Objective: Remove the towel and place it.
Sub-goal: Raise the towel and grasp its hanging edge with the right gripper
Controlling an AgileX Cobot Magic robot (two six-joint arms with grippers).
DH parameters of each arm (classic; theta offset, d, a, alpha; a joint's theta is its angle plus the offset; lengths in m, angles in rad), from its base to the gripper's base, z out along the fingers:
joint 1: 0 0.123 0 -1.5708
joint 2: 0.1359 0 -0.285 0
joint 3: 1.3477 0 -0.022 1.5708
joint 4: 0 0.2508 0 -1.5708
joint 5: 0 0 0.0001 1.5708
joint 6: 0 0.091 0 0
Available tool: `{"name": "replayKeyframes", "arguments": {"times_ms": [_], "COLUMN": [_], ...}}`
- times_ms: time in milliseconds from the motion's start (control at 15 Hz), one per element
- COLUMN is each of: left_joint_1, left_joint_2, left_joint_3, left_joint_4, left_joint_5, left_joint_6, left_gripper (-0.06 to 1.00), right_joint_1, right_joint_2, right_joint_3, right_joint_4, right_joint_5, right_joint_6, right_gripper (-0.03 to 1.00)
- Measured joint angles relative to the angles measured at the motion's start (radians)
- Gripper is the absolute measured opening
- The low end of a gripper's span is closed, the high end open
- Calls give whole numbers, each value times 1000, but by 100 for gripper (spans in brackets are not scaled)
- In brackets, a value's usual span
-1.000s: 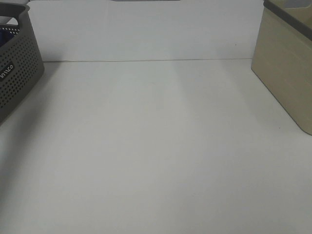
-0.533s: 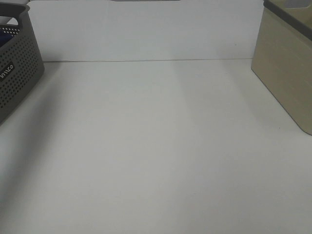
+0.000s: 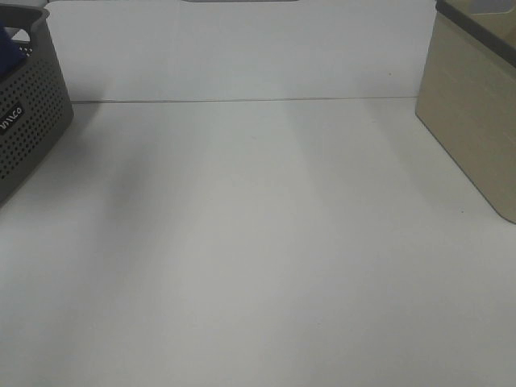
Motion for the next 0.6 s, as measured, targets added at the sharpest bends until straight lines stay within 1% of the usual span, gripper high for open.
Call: {"name": "replayKeyframes", "arguments": {"times_ms": [67,133,200,267,333,400,467,600], "left_joint_1": [-61,-167,-221,-266,-288,-325,-360,-412], "left_joint_2": [-2,-2,-2,-2,-2,-2,-2,-2], "left_joint_3": [0,0,0,0,0,0,0,0], "left_joint_4": [1,1,1,1,1,1,1,1], "left_joint_5": [1,12,20,25,28,35,51,90], "left_joint_6": [6,48,77,109,123,155,174,183], "left_gripper": [0,0,0,0,0,0,0,0], "right_joint_1": [0,0,0,0,0,0,0,0], "right_joint_2": [0,0,0,2,8,39,90,240], "right_joint_3": [0,0,-1,-7,-13,-20,-22,-22], "right_joint_4": [0,1,1,13,31,95,193,451], "right_joint_5": [0,0,-6,-32,-58,-127,-187,-264], "right_joint_6": [0,0,0,-2,-10,-62,-152,-438], "right_gripper": [75,75,75,75,75,75,75,75]}}
